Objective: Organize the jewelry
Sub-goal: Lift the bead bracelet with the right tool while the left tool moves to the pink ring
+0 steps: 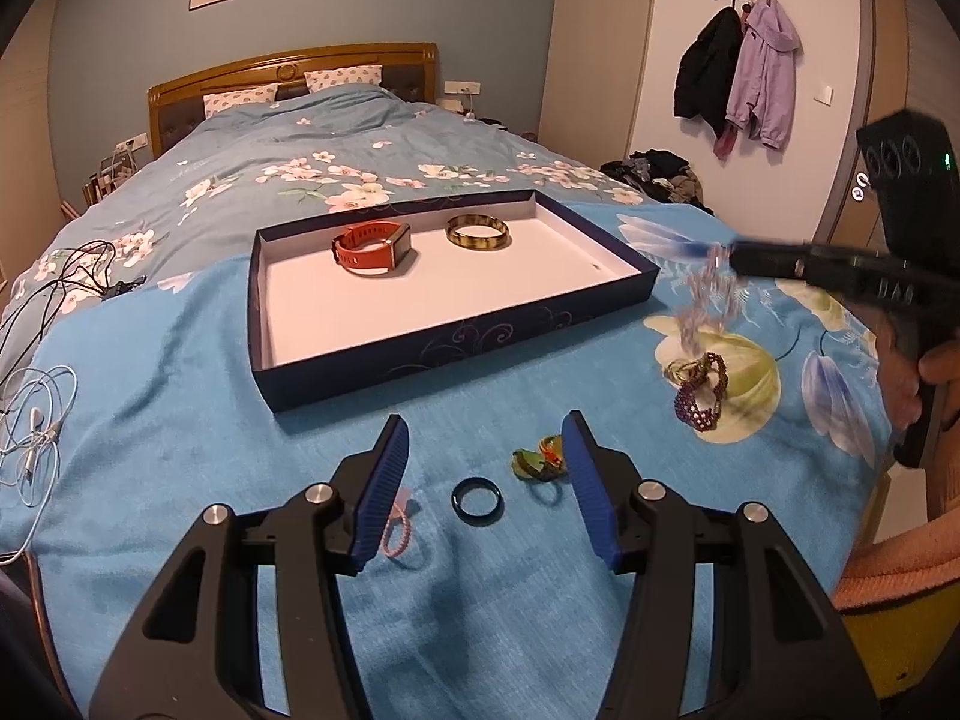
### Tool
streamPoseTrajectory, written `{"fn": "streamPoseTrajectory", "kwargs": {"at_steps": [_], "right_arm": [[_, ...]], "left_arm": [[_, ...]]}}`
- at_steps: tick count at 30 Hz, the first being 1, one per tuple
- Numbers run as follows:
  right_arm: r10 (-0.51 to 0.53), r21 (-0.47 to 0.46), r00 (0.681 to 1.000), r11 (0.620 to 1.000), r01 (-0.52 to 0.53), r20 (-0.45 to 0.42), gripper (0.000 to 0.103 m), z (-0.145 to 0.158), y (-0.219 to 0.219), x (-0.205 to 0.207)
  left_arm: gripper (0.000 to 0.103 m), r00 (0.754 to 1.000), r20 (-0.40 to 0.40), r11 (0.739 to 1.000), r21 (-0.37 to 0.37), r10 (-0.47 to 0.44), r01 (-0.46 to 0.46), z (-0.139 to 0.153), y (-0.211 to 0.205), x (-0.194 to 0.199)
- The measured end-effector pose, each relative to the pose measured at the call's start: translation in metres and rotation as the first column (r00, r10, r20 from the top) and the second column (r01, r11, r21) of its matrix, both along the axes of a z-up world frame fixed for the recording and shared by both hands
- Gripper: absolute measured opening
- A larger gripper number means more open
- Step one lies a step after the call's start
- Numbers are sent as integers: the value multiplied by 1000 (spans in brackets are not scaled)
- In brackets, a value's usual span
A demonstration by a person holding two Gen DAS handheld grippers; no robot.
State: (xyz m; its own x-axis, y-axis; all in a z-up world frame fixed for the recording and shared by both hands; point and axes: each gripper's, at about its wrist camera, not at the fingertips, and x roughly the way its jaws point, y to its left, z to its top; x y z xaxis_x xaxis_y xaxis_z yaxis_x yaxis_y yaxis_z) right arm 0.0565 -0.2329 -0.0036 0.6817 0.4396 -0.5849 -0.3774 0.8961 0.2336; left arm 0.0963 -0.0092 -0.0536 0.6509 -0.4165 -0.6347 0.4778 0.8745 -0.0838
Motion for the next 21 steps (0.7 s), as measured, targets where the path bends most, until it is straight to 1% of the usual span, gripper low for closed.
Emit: {"fn": "streamPoseTrajectory", "kwargs": {"at_steps": [4, 7, 13, 15, 21], "right_arm": [[-6, 20, 999, 1000, 6, 33, 7, 9, -1, 1], [-10, 11, 999, 1000, 10, 37, 7, 10, 0, 5], [-4, 21, 1000, 1000, 4, 14, 7, 1, 2, 8], [-2, 22, 1000, 1000, 2, 8, 7, -1, 4, 8], [0, 30, 1000, 1000, 0, -3, 7, -7, 6, 8]], "left_arm": [[52, 1000, 2, 1000, 9, -23, 23, -2, -2, -4], [51, 999, 6, 999, 19, -47, 46, -3, -6, -8], [50, 998, -16, 997, 46, -68, 69, -10, -10, -10], [48, 997, -27, 996, 49, -72, 73, -12, -11, -8], [46, 996, -61, 995, 74, -60, 64, -19, -12, -1]]}}
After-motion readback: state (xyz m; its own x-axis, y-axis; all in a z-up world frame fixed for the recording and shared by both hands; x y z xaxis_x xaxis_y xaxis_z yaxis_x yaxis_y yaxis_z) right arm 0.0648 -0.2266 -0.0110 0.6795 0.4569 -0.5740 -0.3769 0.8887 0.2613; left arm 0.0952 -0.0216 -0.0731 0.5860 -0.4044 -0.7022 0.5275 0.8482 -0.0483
